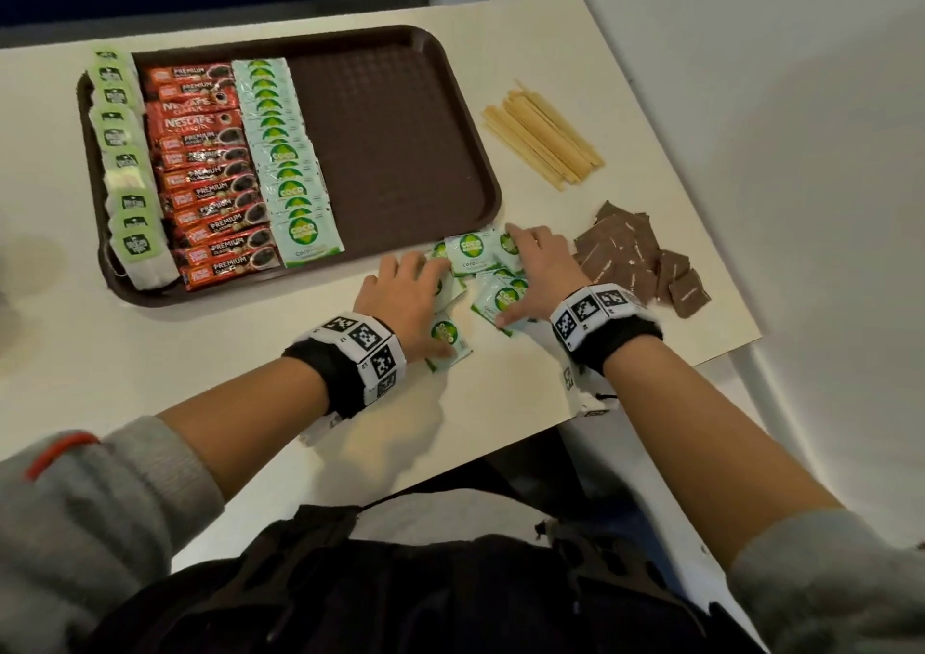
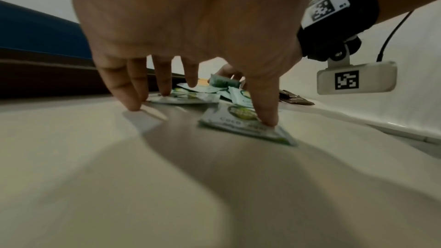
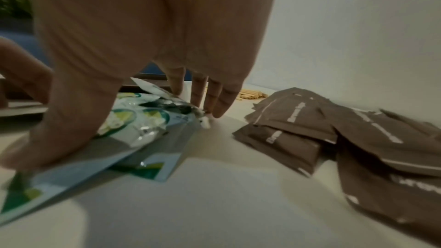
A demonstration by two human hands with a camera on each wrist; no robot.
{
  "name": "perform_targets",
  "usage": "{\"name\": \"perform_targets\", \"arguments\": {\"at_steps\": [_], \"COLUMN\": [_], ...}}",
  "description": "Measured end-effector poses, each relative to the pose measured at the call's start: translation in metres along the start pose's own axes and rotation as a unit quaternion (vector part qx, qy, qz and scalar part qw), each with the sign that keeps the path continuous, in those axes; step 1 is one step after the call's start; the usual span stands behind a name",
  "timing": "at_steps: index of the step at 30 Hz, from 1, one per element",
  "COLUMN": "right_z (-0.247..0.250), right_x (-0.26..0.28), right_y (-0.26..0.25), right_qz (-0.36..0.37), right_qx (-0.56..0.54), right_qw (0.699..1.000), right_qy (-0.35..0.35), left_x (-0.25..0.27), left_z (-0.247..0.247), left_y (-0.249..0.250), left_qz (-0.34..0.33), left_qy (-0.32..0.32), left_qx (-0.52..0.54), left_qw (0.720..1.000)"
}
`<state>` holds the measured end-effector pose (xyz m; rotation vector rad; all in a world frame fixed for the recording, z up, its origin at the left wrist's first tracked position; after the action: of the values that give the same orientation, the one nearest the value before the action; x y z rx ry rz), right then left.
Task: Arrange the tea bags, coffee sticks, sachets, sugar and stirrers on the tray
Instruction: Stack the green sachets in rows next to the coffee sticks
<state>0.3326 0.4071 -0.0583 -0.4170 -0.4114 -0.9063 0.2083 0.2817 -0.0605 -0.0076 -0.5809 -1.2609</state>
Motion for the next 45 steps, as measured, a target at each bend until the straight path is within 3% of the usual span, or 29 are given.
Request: {"name": "perform_targets", "arguments": {"at_steps": [10,15,29,39,45], "right_z": [-0.003,-0.003,-0.008,-0.006,0.004], "right_x": [-0.008,-0.008,-0.006,-0.004,-0.014], "right_y": [-0.014,-0.015,-0.018,-0.016,-0.007], "right_qz": [0.044,0.054,0.057,0.088,0.059], "right_qx": [-0.041,-0.054,-0.016,-0.14,-0.22], "right_qw": [0.998,0.997,0.997,0.985,0.974], "right_qy": [0.009,0.013,-0.048,-0.039,-0.022], "left_x": [-0.016,-0.02,-0.023,-0.017,-0.013], "left_z": [0.0,0.002,0.002,0.003,0.016], "left_y": [0.014,0.014,0.014,0.009,-0.014], "left_qz": [0.06,0.058,0.059,0.033,0.028], "left_qy": [0.03,0.062,0.014,0.023,0.096], "left_qx": [0.079,0.116,0.17,0.312,0.37], "left_qw": [0.995,0.99,0.984,0.949,0.924]}}
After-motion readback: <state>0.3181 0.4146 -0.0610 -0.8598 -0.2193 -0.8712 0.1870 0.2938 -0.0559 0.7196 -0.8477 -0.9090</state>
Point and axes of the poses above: each hand's wrist, its own x-axis away from the middle knuckle, its own z-axis out of the back of the hand, y = z × x, the point moved 5 cm from there along -x, towards the middle knuckle, and after that the axes turned 1 degree about -z, right-handed, at the moved point
